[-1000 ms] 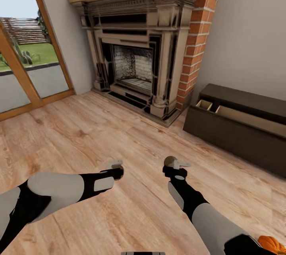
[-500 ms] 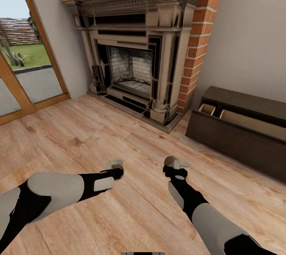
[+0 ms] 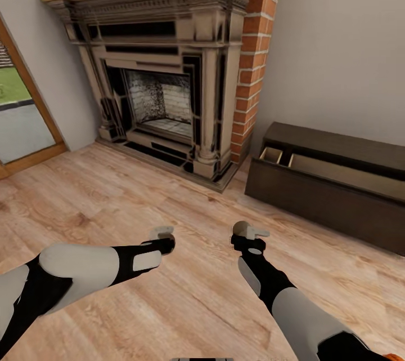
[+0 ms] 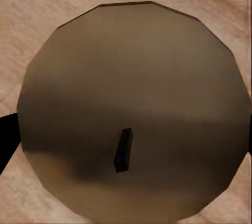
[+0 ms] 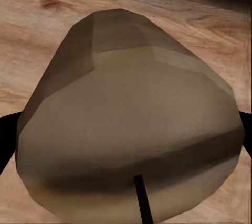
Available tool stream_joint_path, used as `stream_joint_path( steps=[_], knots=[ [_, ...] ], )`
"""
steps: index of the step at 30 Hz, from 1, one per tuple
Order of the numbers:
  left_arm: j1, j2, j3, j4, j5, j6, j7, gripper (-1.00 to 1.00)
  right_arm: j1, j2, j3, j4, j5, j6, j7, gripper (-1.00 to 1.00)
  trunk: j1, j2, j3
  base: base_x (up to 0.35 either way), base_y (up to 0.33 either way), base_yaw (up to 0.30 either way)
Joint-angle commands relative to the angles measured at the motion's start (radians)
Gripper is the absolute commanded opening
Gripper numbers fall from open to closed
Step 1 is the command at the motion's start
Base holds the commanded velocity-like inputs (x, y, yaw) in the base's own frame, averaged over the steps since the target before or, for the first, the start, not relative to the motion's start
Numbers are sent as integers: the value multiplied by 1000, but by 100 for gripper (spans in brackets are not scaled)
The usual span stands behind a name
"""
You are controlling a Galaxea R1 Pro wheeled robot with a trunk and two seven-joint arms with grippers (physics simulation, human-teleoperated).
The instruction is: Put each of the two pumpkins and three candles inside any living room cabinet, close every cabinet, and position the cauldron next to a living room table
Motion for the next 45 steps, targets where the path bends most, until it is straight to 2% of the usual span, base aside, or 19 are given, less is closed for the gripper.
stream_joint_path(
  steps=[1,6,11,20,29,41,44,45],
  knots=[
    [-2,0,-6,-4,8,-8,1,-100,-1,-1,7,-2,-3,6,-9,-100,0,0,0,3,0,-287],
    [-2,0,-6,-4,8,-9,1,-100,-1,-1,-29,-2,-3,0,-7,-100,0,0,4,1,0,-283],
    [-2,0,-6,-4,8,-9,1,-100,-1,-1,-36,-2,-3,-6,-6,-100,0,0,6,83,42,-122],
    [-2,-1,-7,-4,8,-8,1,-100,-1,1,-36,-2,-3,-19,-7,-100,0,0,8,319,94,-66],
    [-2,-13,-7,-4,8,-8,1,-100,-1,-1,-38,-2,-3,-19,-7,-100,0,0,15,340,35,-264],
    [-2,-18,-7,-4,8,-8,1,-100,-1,-1,-59,-2,-3,-19,-6,-100,0,0,26,343,0,-273],
    [-2,-20,-18,-4,8,-7,1,-100,-1,-1,-63,-2,-3,-19,-8,-100,0,0,29,343,0,-266],
    [-2,-23,-26,-4,8,-7,1,-100,-1,-1,-75,-2,-3,-20,-8,-100,0,0,30,343,0,-264]
  ],
)
